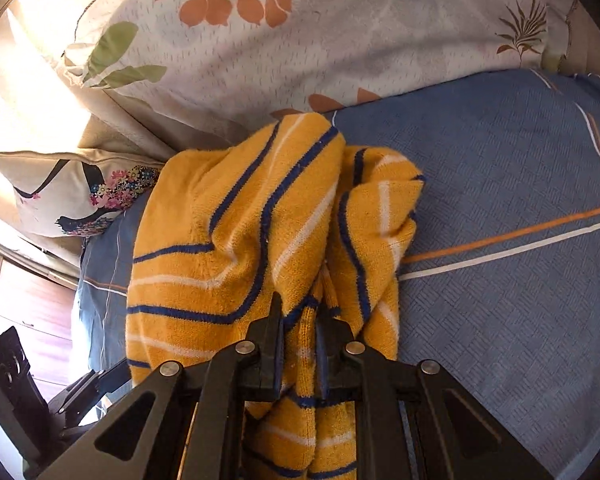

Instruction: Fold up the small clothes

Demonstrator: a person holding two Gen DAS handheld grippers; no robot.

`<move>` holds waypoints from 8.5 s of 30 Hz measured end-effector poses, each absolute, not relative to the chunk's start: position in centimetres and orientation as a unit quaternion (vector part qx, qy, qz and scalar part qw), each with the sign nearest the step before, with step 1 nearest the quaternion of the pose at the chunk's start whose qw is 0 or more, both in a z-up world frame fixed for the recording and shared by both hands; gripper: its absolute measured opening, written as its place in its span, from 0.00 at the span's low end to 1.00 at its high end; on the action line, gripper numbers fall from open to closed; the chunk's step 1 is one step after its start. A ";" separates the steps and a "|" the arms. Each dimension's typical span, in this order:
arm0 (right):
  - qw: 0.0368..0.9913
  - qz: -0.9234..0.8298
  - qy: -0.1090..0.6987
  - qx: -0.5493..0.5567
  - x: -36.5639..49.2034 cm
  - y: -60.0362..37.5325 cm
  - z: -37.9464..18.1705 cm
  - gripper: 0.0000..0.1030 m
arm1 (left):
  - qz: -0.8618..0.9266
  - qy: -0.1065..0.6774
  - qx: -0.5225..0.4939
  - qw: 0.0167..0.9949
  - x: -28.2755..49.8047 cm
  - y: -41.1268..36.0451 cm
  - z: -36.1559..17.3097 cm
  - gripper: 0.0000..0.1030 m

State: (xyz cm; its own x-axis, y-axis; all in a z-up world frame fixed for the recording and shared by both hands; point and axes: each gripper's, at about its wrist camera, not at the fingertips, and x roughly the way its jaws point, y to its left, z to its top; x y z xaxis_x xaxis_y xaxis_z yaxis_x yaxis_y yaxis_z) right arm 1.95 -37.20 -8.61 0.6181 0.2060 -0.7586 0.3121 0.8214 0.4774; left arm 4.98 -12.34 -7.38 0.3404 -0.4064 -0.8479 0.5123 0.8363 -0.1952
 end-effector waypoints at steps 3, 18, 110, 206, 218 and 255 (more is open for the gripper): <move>0.855 -0.043 0.425 0.295 0.5 -37.1 -8.2 0.13 | -0.283 0.501 0.047 0.816 4.9 -12.4 -7.1 0.51; 0.881 -0.028 0.350 0.318 0.2 -37.7 -3.6 0.41 | -0.326 0.493 0.044 0.805 2.8 -12.8 -4.9 0.55; 0.862 -0.203 0.463 0.042 -9.8 -26.6 -6.5 0.57 | -0.247 0.445 0.137 0.850 -1.3 -9.6 -0.7 0.62; 0.849 -0.045 0.449 0.275 -10.1 -33.6 -13.2 0.13 | -0.171 0.448 0.087 0.873 -2.8 -3.7 -1.4 0.68; 0.887 -0.090 0.381 0.244 -1.7 -36.7 -6.1 0.60 | -0.189 0.476 0.097 0.854 0.7 -5.3 -3.3 0.68; 0.847 -0.178 0.472 0.168 11.6 -40.0 -9.5 0.24 | -0.193 0.484 0.103 0.847 4.6 -2.4 -4.3 0.68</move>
State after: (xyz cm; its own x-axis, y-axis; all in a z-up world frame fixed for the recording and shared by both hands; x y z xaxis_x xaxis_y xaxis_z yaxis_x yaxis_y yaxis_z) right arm 11.59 -40.02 -9.48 0.4914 -0.1427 -0.8592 0.4594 0.8806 0.1165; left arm 4.58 -2.42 -4.30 0.4562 -0.2274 -0.8603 0.4265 0.9044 -0.0129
